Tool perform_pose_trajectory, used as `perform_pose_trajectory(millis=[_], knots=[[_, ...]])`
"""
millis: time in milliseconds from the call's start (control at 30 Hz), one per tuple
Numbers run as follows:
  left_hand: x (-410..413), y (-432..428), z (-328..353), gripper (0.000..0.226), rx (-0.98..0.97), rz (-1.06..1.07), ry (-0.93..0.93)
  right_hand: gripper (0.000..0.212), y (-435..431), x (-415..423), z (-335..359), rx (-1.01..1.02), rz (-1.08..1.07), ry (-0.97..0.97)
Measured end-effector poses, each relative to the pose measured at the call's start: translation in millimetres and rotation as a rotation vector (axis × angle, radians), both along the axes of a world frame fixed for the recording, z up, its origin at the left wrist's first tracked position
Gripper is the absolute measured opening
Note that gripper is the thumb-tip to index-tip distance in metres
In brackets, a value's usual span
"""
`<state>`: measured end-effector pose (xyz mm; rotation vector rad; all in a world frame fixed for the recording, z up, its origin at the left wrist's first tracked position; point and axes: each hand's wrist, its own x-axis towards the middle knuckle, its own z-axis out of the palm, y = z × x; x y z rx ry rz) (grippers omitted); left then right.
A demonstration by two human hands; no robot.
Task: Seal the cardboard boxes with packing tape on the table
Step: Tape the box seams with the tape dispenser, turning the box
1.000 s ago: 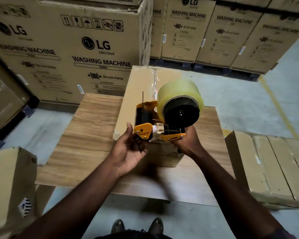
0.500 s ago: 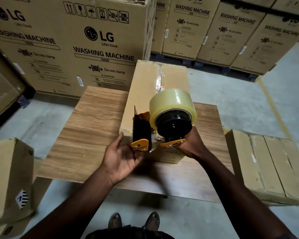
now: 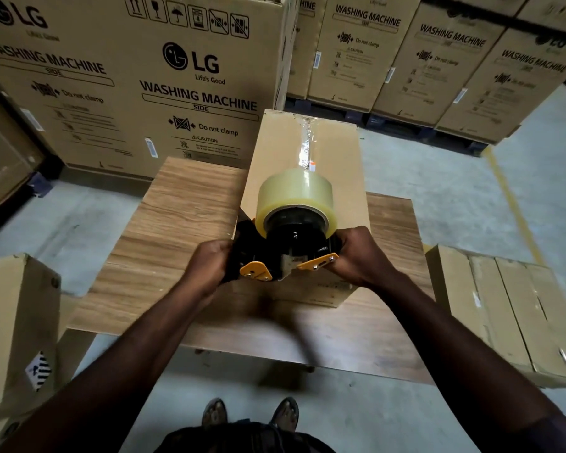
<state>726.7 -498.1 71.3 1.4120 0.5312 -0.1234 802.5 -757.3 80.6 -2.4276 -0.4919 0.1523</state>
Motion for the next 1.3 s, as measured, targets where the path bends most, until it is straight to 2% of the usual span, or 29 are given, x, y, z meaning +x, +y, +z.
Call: perform_pose_trajectory(millis=[133, 433, 633, 767, 900, 1000, 1067, 1200, 1300], knots=[[8, 35, -12, 0.018, 0.007, -0.018, 0.044, 0.023, -8, 12, 10, -0.123, 0.066, -0.06], [17, 46, -33, 0.019, 0.126, -0.002, -0.028, 0.045, -5, 22, 0, -0.176, 0.072, -0.05], [20, 36, -66, 0.017, 0.382, 0.075, -0.113, 0.025, -1, 26, -4, -0.299, 0.093, -0.019], [25, 28, -84, 0.014, 0.222, 0.096, -0.055, 0.03, 0, 25, -3, -0.317, 0.118, -0.021], [29, 21, -114, 0.035, -0.022, 0.028, 0.165, 0.033, 1, 23, -2, -0.332, 0.104, -0.022], [27, 23, -129, 0.031, 0.035, -0.015, 0.269, 0.034, 1, 20, -1, -0.321, 0.104, -0.035], [33, 32, -116, 0.026, 0.077, 0.04, 0.195, 0.037, 1, 19, -2, -0.319, 0.096, -0.044], [47, 47, -83, 0.016, -0.142, 0.116, -0.044, 0.034, -2, 23, -6, -0.312, 0.117, -0.056], [42, 38, -96, 0.015, -0.068, 0.029, -0.005, 0.036, -2, 23, -7, -0.303, 0.132, -0.064]])
